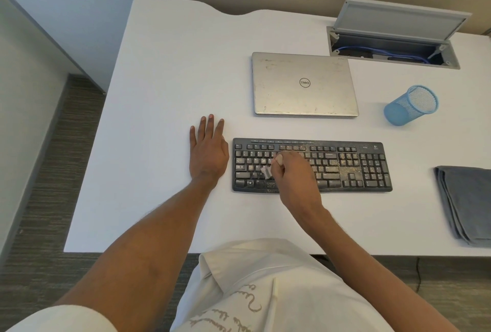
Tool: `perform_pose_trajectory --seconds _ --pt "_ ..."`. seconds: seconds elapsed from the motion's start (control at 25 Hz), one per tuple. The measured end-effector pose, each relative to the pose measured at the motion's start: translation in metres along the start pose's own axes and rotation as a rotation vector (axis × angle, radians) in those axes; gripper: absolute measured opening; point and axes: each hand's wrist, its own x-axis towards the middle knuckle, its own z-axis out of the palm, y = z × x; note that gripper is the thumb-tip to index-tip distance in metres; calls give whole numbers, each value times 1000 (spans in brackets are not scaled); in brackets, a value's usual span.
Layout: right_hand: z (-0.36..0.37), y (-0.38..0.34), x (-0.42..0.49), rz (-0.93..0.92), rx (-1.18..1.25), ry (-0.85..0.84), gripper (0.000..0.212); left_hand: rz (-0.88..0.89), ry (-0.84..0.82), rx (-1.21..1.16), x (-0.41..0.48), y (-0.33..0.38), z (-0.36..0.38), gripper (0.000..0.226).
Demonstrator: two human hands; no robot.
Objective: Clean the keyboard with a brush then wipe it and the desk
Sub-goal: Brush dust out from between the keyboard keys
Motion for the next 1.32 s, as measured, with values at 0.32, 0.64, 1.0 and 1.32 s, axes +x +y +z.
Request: perform_pose_trajectory --seconds 0.32,0.64,1.0,1.32 --pt "-6 2 1 28 148 124 26 2 13 -10 0 0 -1 57" --pt "-2 15 -18 0 129 30 30 0 -3 2 0 0 -2 58" --pt "5 8 -21 -77 -53 142 23 5 -1 2 0 0 -2 58" --pt "11 16 -35 -35 18 64 30 4 -3 0 0 -1 -1 58"
